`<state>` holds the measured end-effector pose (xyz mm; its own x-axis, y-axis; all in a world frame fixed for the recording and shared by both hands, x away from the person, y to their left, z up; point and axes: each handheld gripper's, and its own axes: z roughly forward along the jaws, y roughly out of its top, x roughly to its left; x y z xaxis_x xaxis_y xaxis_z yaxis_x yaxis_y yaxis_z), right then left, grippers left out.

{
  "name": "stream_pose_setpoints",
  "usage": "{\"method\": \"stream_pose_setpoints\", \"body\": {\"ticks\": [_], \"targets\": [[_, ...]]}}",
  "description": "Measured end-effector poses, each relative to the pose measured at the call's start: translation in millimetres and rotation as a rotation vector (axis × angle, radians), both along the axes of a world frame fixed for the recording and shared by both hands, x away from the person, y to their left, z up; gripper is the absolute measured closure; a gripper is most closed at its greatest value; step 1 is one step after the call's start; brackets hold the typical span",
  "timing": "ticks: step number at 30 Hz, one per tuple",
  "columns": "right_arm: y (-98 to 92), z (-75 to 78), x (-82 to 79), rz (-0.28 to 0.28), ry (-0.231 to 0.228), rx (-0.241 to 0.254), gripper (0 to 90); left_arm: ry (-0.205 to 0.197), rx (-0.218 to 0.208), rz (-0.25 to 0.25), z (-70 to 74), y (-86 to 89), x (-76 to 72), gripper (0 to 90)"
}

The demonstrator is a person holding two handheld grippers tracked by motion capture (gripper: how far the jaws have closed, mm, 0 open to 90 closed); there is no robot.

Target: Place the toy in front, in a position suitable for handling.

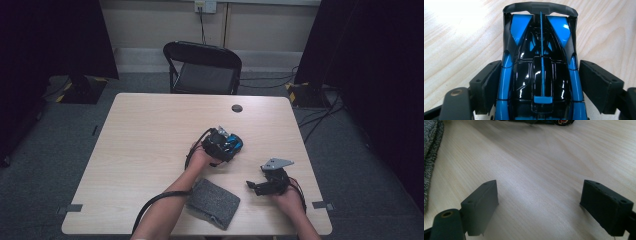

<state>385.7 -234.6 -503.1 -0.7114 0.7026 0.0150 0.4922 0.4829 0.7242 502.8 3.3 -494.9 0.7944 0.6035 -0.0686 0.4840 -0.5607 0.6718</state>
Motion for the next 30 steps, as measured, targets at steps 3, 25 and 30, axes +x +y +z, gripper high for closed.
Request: {"method": "stream_pose_setpoints", "body": {"ticks": [3, 25, 30], "targets": [[0.0, 0.0, 0.0, 0.0, 0.0, 0.0, 13.9, -0.013, 0.013, -0.007, 0.1, 0.0, -0.4, 23.0], [0.0, 0.0, -0.1, -0.001, -0.001, 0.0, 13.9, -0.038, 0.02, -0.005, -0.9, -0.4, -1.9, 25.8], [0.0, 0.0, 0.0, 0.0, 0.0, 0.0, 13.8, -0.039, 0.018, -0.003, -0.9, -0.4, -2.2, 26.0]]}}
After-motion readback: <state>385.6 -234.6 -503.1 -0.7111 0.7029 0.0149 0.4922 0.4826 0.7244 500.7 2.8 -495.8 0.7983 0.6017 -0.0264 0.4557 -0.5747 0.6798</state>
